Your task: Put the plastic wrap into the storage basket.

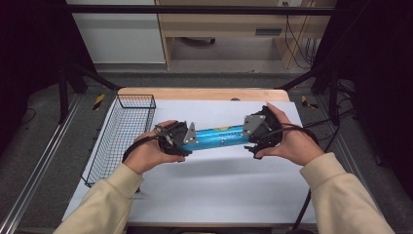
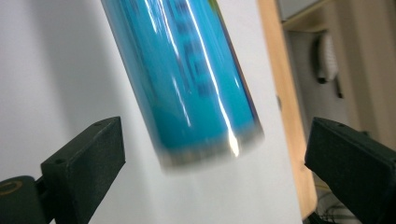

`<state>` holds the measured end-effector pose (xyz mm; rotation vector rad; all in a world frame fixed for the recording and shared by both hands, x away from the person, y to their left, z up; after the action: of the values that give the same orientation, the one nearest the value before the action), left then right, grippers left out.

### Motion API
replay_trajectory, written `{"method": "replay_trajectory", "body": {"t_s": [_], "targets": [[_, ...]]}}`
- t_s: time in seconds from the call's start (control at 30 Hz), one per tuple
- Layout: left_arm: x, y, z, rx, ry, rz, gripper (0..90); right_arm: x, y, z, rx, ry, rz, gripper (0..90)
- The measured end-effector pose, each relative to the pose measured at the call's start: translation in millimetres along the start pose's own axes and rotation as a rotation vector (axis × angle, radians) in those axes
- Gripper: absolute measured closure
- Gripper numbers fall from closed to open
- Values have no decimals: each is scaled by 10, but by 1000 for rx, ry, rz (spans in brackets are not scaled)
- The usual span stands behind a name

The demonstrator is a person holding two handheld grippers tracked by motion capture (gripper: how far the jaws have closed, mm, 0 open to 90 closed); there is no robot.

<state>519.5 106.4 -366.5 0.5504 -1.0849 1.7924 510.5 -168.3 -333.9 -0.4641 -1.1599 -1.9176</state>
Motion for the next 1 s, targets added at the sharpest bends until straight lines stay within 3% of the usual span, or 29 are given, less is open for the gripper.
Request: {"method": "replay_trajectory", "body": {"t_s": [0.03,0.07,0.1,0.17,0.2,0.23,0.27,0.33,0.43,0.47,0.5,0.63,0.67,0.7,0.77,0.83,0.93,1.0], "targets": [[10,-9,-16,6,1,7,308,28,1,-57,-15,4,-28,52],[27,-20,-32,17,-1,12,308,65,-2,-170,-76,12,-73,47],[46,-31,-48,25,0,18,308,65,-2,-170,-76,12,-73,47],[99,-48,-72,45,-2,37,309,79,-26,-279,-134,16,-114,58],[130,-54,-83,54,-5,48,309,68,-70,-374,-209,29,-188,59],[153,-58,-90,61,-5,59,309,68,-70,-374,-209,29,-188,59],[184,-65,-100,76,-6,69,309,54,-84,-408,-246,30,-209,63],[248,-78,-115,107,-9,89,309,-2,-111,-488,-352,36,-275,72],[350,-95,-126,148,-16,128,310,-124,-154,-575,-464,48,-399,84],[375,-100,-129,160,-16,138,311,-221,-168,-631,-540,52,-450,86],[401,-105,-128,168,-20,151,311,-221,-168,-631,-540,52,-450,86],[475,-125,-136,200,-26,182,311,-411,-244,-756,-660,59,-552,89],[494,-128,-142,203,-24,187,311,-498,-308,-825,-719,64,-600,83],[513,-132,-152,209,-22,189,311,-498,-308,-825,-719,64,-600,83],[549,-133,-170,221,-25,197,311,-544,-375,-904,-756,61,-648,78],[582,-125,-193,233,-33,207,312,-508,-416,-969,-839,91,-684,74],[631,-108,-237,258,-40,224,312,-428,-477,-1012,-864,102,-736,70],[661,-98,-262,288,-45,233,312,-404,-514,-1039,-897,123,-733,68]]}}
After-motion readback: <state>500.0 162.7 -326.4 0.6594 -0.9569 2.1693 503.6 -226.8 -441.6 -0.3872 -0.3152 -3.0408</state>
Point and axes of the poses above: each handheld gripper's, and its own axes: x roughly backward along the jaws, z roughly out of its top, y roughly to its right, the point moved 1 cm from there along -x, roughly forward along the jaws, and after that the axes turned 10 degrees about y, right-handed, at the moved point
